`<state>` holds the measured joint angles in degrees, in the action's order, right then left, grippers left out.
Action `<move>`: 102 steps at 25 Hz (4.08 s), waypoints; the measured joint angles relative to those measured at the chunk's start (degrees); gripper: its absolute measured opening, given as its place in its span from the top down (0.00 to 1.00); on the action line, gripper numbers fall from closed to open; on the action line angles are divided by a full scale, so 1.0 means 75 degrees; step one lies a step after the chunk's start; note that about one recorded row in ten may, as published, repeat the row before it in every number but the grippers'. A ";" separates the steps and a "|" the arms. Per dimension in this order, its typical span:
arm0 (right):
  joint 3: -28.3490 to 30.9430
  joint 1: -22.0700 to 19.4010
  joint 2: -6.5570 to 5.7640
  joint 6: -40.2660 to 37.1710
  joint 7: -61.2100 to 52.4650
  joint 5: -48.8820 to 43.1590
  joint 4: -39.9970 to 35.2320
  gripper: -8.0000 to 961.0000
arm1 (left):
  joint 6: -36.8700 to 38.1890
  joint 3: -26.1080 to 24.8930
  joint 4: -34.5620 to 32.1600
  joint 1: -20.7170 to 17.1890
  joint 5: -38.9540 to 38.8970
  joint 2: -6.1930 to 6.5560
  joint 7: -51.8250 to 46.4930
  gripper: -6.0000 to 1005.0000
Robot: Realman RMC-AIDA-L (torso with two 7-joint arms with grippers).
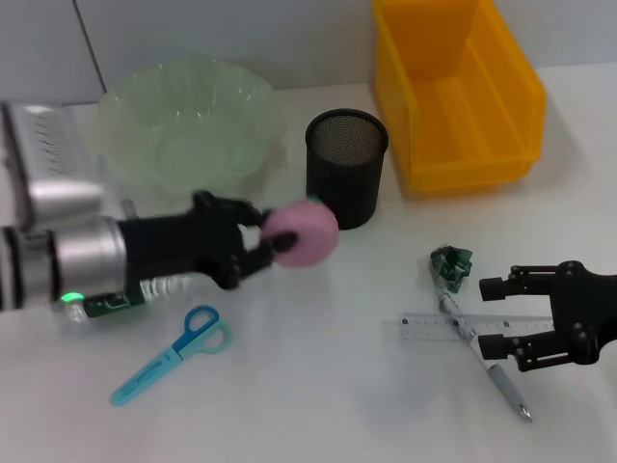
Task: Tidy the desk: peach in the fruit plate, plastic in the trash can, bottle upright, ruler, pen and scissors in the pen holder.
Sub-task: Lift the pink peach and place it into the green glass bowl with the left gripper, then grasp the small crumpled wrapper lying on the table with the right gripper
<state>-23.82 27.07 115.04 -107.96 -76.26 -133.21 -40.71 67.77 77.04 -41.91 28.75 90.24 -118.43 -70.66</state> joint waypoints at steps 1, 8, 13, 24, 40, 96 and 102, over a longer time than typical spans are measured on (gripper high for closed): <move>0.0000 -0.0009 -0.0003 -0.0001 -0.0001 0.0007 -0.0004 0.13 | 0.0124 -0.0212 -0.0253 -0.0130 -0.0001 0.0003 0.0000 0.71; 0.0000 -0.0005 -0.0011 -0.0028 -0.0005 0.0037 -0.0011 0.13 | -0.0426 -0.1657 -0.0959 -0.0222 0.0040 0.0017 0.0056 0.71; 0.0000 0.0011 0.0009 -0.0049 -0.0005 0.0037 -0.0024 0.13 | -0.1607 -0.1810 -0.0784 0.0092 0.0045 0.0021 0.0372 0.71; 0.0000 0.0001 0.0032 -0.0073 -0.0028 0.0021 -0.0081 0.13 | -0.2538 -0.1644 -0.0115 0.0516 0.0061 0.0031 0.0592 0.70; 0.0121 0.0020 0.0000 -0.0109 -0.0872 0.0166 -0.0597 0.13 | -0.0385 -0.1549 -0.0784 -0.0318 0.0028 0.0014 0.0165 0.18; -0.5788 0.1087 0.0540 0.2523 -0.8772 -0.2366 -0.3991 0.13 | 0.1136 -0.0157 -0.0668 -0.1515 -0.0010 -0.0042 0.0179 0.20; -0.6059 0.1208 0.0539 0.3010 -0.9028 -0.2371 -0.3614 0.13 | 0.1152 -0.0153 -0.0668 -0.1493 -0.0009 -0.0042 0.0201 0.20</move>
<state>-69.26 36.14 119.09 -85.39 -143.97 -150.99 -67.81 76.41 75.89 -46.93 17.55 90.17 -118.74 -69.15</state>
